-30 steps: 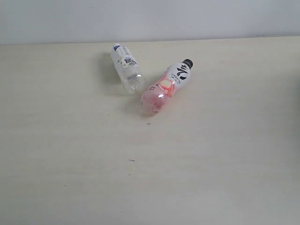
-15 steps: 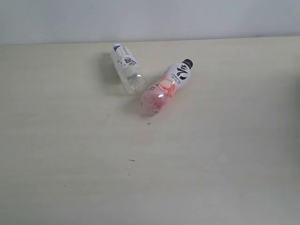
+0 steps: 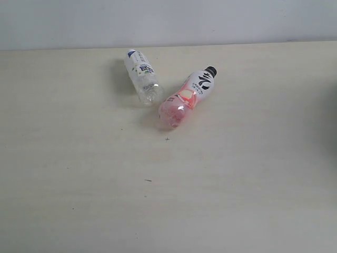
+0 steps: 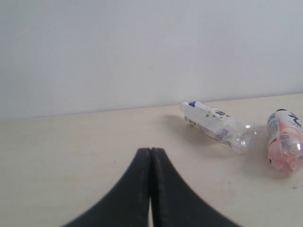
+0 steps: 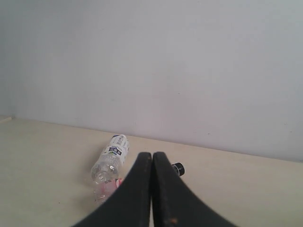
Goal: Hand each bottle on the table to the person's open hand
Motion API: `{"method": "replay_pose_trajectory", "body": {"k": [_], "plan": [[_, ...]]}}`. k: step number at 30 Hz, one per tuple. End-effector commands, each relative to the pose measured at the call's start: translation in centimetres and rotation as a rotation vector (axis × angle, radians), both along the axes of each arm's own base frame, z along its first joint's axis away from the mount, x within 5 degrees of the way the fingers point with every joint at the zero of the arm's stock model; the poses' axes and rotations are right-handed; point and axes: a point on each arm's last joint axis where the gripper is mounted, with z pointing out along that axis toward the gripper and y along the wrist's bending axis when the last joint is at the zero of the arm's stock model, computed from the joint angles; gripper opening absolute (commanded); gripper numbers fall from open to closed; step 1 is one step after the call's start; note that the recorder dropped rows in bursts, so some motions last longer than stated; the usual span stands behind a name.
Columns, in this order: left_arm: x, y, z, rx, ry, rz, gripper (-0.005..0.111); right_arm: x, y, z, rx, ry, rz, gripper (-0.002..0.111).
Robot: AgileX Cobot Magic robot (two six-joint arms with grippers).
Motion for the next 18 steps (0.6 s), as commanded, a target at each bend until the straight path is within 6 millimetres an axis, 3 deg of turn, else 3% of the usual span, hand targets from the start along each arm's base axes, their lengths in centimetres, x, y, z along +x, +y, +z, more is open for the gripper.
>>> {"method": "replay_pose_trajectory", "body": {"k": [1,18], "plan": [[-0.03,-0.04,0.0,-0.008,-0.012,-0.006,0.0,-0.02,-0.04,-0.16,-0.006,0.002,-0.004,0.0],[-0.03,-0.04,0.13,0.001,-0.027,-0.007,0.0,-0.02,-0.04,-0.16,-0.006,0.002,-0.004,0.0]]}}
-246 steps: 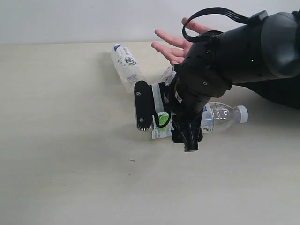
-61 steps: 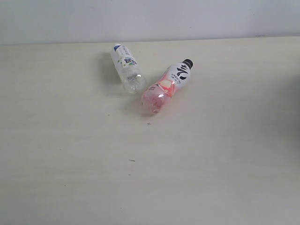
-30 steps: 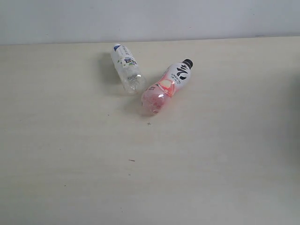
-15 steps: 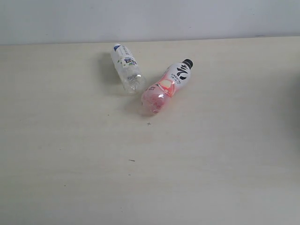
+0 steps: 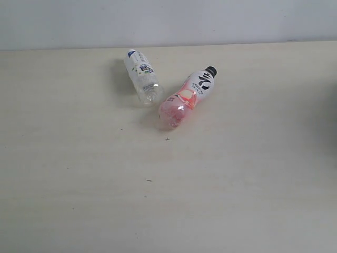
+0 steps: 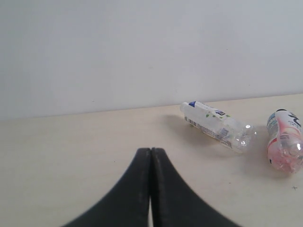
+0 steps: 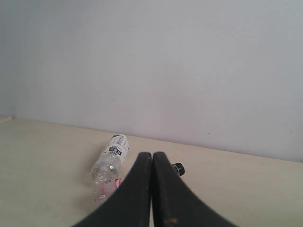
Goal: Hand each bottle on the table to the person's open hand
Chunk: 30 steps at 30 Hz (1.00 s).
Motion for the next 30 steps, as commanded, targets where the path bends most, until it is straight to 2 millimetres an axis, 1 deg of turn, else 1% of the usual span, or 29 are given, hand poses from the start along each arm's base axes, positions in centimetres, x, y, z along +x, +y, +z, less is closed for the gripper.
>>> {"method": "replay_pose_trajectory", "body": {"k": [1,3,5,7,10,13,18,22,24,26,27,28,29,30], "plan": [[0.0,-0.1,0.3,0.002,-0.048,-0.008,0.0,0.0,0.0,-0.2,-0.006,0.002,-0.004,0.0],[0.0,-0.1,1.0,-0.036,-0.116,-0.011,0.0,0.0,0.0,-0.2,-0.006,0.002,-0.004,0.0],[-0.1,-0.1,1.3,-0.12,-0.143,-0.014,0.0,0.0,0.0,-0.2,-0.006,0.002,-0.004,0.0],[-0.1,-0.1,1.3,-0.177,-0.138,-0.014,0.0,0.0,0.0,-0.2,-0.006,0.002,-0.004,0.0],[-0.1,-0.1,1.3,-0.182,-0.137,-0.014,0.0,0.0,0.0,-0.2,-0.006,0.002,-0.004,0.0],[0.0,-0.1,1.1,-0.25,-0.107,-0.011,0.0,0.0,0.0,-0.2,-0.006,0.002,-0.004,0.0],[0.0,-0.1,0.2,-0.247,-0.017,0.004,0.0,0.0,0.0,-0.2,-0.006,0.002,-0.004,0.0],[0.0,0.0,0.2,-0.246,-0.011,0.005,0.0,0.0,0.0,-0.2,-0.006,0.002,-0.004,0.0],[0.0,-0.1,0.4,-0.247,-0.041,0.0,0.0,0.0,0.0,-0.2,-0.006,0.002,-0.004,0.0],[0.0,-0.1,1.1,-0.253,-0.11,-0.012,0.0,0.0,0.0,-0.2,-0.006,0.002,-0.004,0.0],[-0.1,-0.1,1.8,-0.29,-0.186,-0.026,0.0,0.0,0.0,-0.2,-0.006,0.002,-0.004,0.0],[-0.3,-0.1,2.6,-0.381,-0.269,-0.05,0.0,0.0,0.0,-0.2,-0.006,0.002,-0.004,0.0],[-0.5,-0.1,3.4,-0.436,-0.35,-0.076,0.0,0.0,0.0,-0.2,-0.006,0.002,-0.004,0.0],[-0.9,-0.2,4.4,-0.481,-0.457,-0.112,0.0,0.0,0.0,-0.2,-0.002,0.003,-0.003,0.0]]}}
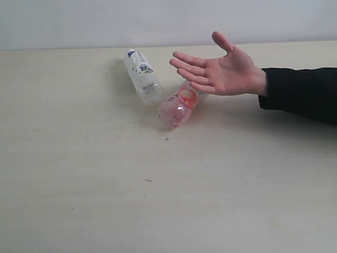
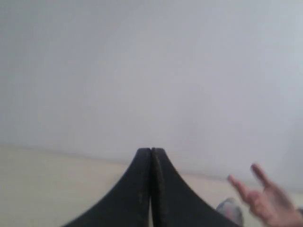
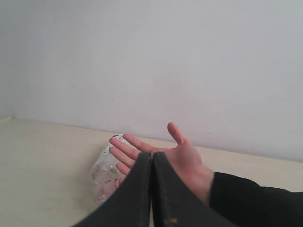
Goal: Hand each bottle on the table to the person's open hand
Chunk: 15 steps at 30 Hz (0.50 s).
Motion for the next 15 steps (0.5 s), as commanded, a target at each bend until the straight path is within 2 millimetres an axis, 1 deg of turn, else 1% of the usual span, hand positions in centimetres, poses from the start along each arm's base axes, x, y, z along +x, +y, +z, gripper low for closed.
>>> {"method": "replay_pose_trajectory", "body": {"k": [1,2,3,5,6,7,8,9,10,11,12,13,14,15], "plan": [[-0.8,-0.1,2.9,-0.173,-0.316,-0.067,0.0,0.0,0.0,-0.2,-0.002,0.003,-0.003,0.0],[-0.4,-0.1,3.1,-0.173,-0.303,-0.067,0.0,0.0,0.0,-0.2,-0.002,0.003,-0.003,0.0],[0.3,-0.2,3.9,-0.171,-0.274,-0.065,0.0,0.0,0.0,-0.2,-0.002,0.003,-0.003,0.0],[2.2,-0.4,5.5,-0.148,-0.195,-0.063,0.0,0.0,0.0,-0.2,-0.002,0.003,-0.003,0.0],[4.1,-0.7,6.7,-0.113,-0.136,-0.066,0.0,0.0,0.0,-0.2,-0.002,0.003,-0.003,0.0],[6.7,-1.2,8.2,-0.053,-0.072,-0.077,0.0,0.0,0.0,-0.2,-0.002,0.003,-0.003,0.0],[7.8,-1.4,8.7,-0.014,-0.045,-0.085,0.0,0.0,0.0,-0.2,-0.002,0.003,-0.003,0.0],[10.9,-2.0,10.0,0.093,0.032,-0.096,0.0,0.0,0.0,-0.2,-0.002,0.003,-0.003,0.0],[12.4,-2.1,10.6,0.145,0.075,-0.095,0.0,0.0,0.0,-0.2,-0.002,0.003,-0.003,0.0],[15.4,-2.1,11.7,0.248,0.184,-0.067,0.0,0.0,0.0,-0.2,-0.002,0.003,-0.003,0.0],[16.4,-2.0,12.1,0.29,0.228,-0.047,0.0,0.0,0.0,-0.2,-0.002,0.003,-0.003,0.0],[18.8,-1.4,12.9,0.377,0.347,0.016,0.0,0.0,0.0,-0.2,-0.002,0.003,-0.003,0.0],[19.6,-1.2,13.3,0.414,0.392,0.042,0.0,0.0,0.0,-0.2,-0.002,0.003,-0.003,0.0],[21.5,-0.7,13.9,0.503,0.508,0.097,0.0,0.0,0.0,-0.2,-0.002,0.003,-0.003,0.0]]}}
